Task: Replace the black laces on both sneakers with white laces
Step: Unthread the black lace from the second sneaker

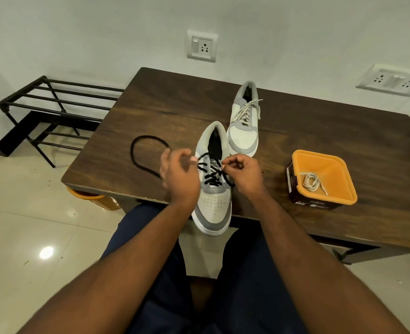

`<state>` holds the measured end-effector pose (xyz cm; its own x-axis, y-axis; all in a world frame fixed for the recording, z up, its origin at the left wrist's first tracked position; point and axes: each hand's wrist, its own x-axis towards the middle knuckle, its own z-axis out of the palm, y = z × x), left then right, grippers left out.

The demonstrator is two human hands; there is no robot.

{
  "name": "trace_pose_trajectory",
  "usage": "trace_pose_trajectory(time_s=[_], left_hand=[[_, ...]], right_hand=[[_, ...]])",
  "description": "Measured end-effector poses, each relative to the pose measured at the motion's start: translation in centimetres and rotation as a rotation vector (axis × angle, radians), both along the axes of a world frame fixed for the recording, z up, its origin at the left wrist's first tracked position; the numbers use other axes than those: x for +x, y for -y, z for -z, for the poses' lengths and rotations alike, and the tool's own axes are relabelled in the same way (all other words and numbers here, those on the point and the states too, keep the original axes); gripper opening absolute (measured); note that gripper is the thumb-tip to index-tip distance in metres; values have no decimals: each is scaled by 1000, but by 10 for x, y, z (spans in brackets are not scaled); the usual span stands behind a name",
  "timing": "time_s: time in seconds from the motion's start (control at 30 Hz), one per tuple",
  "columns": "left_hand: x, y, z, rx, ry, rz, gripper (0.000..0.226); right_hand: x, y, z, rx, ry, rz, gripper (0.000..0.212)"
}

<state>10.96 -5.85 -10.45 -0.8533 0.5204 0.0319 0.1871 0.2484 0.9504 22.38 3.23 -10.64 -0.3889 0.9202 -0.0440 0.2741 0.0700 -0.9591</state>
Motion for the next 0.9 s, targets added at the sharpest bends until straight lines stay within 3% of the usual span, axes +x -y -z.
trace_pose_trajectory(time_s=[0.07,0.13,0.23,0.37,0.5,0.57,0.63,0.7,0.77,0.83,0.9], left_hand=[[5,-7,-11,-175,-374,247,24],[5,-17,-23,-358,-581,398,28],[-2,-25,-28,-576,-657,496,23],[-6,-29,-22,-686,-789,593,31],[-8,-35,-27,-753,-835,695,15],[-9,-38,-19,-611,-721,696,13],[-8,-32,-10,-220,-345,511,16],[-12,-24,-5,141,125,114,21],[-19,-18,-7,311,441,-280,17],[-22,-14,-9,330,512,-464,17],[-19,-10,-11,262,253,-403,27]], right_hand=[[0,-1,2,15,13,5,12],[0,-2,3,34,6,-3,10],[2,-2,3,17,-24,-26,11],[1,-3,2,-11,-40,-31,16],[2,-3,3,-28,-53,-33,19],[3,-4,4,-35,-59,-18,19],[4,-5,6,-34,-52,-5,19],[4,-6,6,-40,-43,-6,19],[3,-6,5,-47,-33,-8,18],[0,-5,5,-39,-20,-1,17],[-1,-5,6,-32,-14,9,17]])
